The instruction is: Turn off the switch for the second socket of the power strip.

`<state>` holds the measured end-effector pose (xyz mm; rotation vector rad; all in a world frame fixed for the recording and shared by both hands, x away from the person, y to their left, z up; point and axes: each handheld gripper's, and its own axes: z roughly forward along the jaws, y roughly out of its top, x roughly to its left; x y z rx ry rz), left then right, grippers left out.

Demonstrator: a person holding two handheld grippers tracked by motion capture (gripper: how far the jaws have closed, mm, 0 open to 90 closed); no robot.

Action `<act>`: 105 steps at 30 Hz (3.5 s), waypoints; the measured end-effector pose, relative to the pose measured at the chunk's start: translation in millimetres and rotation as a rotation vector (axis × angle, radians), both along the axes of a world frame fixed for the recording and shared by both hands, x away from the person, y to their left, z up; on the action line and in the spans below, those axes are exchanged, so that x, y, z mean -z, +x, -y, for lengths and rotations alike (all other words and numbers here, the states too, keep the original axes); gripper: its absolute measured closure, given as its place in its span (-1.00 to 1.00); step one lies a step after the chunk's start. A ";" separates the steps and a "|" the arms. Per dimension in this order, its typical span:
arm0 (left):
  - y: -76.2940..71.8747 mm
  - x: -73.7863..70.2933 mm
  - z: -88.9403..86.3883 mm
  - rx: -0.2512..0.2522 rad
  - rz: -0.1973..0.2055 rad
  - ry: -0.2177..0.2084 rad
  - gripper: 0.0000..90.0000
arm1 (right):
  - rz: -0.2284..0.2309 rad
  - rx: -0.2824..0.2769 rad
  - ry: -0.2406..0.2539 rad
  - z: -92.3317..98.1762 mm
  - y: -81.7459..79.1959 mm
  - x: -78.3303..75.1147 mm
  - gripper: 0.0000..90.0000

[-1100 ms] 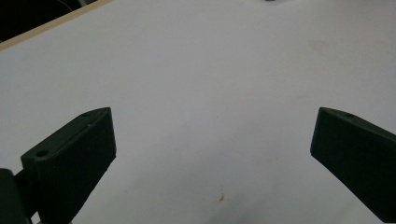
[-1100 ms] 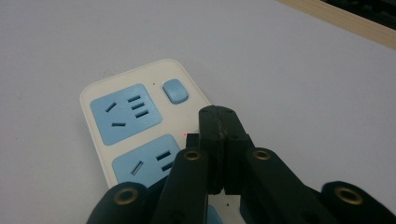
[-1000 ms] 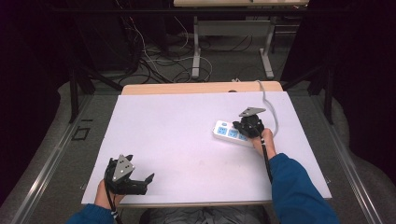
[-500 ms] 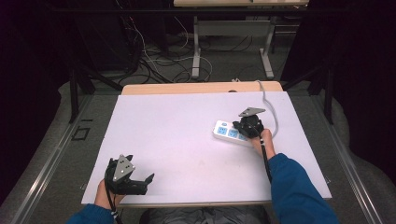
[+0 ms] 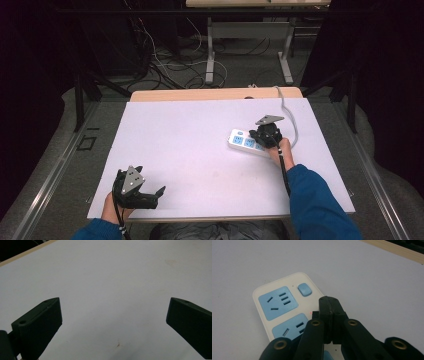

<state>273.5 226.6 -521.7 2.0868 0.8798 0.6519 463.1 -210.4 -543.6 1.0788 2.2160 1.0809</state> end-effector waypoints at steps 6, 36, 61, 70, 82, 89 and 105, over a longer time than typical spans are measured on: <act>-0.3 -0.1 0.0 0.000 0.000 -0.001 -1.00 | 0.006 -0.006 -0.017 0.1 0.5 0.1 1.00; -0.3 -0.4 0.2 -0.001 0.006 0.004 -1.00 | -0.014 0.013 0.014 0.0 -0.1 1.2 1.00; -0.4 -0.4 0.5 -0.001 0.006 0.005 -1.00 | -0.006 0.021 0.006 -1.0 -0.4 1.3 1.00; -0.5 -0.2 0.8 0.001 0.002 0.000 -1.00 | -0.007 0.018 0.010 -0.4 -0.3 1.0 1.00; -0.8 0.4 1.5 0.000 -0.008 -0.010 -1.00 | 0.011 0.014 -0.030 -2.9 -0.9 0.3 1.00; -0.6 0.9 1.8 -0.002 -0.004 -0.011 -1.00 | 0.018 0.002 -0.047 -3.3 -0.7 -0.4 1.00; -0.5 0.8 1.8 -0.001 -0.004 -0.010 -1.00 | 0.035 0.001 -0.055 -3.6 -1.1 -2.9 1.00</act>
